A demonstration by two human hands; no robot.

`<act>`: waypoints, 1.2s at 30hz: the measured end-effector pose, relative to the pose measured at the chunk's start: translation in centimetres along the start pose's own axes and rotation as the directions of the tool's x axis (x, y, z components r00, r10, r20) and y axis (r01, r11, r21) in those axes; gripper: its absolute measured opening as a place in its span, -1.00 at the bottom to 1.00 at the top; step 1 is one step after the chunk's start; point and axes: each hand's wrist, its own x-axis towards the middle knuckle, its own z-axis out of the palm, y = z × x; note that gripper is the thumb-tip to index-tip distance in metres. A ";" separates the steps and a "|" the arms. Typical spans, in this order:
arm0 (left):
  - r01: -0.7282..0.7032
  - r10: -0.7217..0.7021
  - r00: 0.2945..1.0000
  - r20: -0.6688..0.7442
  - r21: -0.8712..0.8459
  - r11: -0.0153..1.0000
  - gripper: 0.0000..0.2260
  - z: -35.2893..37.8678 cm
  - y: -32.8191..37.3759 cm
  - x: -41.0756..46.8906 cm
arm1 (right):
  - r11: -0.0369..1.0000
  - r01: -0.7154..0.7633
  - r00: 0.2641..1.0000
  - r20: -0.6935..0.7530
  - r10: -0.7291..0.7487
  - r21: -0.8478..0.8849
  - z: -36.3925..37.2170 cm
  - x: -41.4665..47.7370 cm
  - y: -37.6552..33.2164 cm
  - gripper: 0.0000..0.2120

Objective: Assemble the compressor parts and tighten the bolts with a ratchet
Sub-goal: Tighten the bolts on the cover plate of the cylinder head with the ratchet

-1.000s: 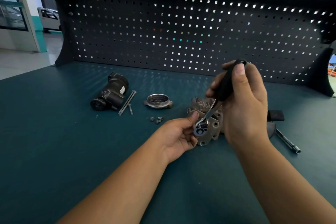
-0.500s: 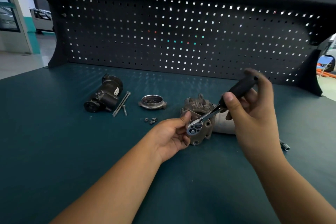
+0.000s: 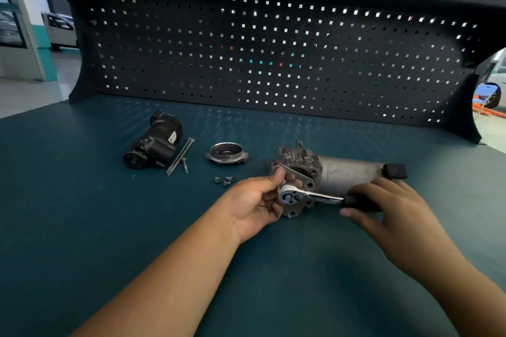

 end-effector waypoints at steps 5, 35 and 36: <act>-0.008 0.008 1.000 -0.020 -0.016 1.000 -0.82 0.0 0.0 -0.1 | 0.971 0.199 0.977 0.104 -0.187 -0.133 0.2 1.3 -2.9 -0.73; -0.046 0.047 0.998 -0.033 0.014 0.999 -0.68 0.2 0.1 -0.1 | 0.899 0.289 0.934 0.302 -0.190 -0.328 0.1 4.8 -3.2 -0.38; -0.050 0.050 0.998 -0.034 0.019 0.999 -0.68 0.2 0.1 -0.1 | 0.908 0.277 0.934 0.308 -0.179 -0.314 0.1 4.9 -3.2 -0.38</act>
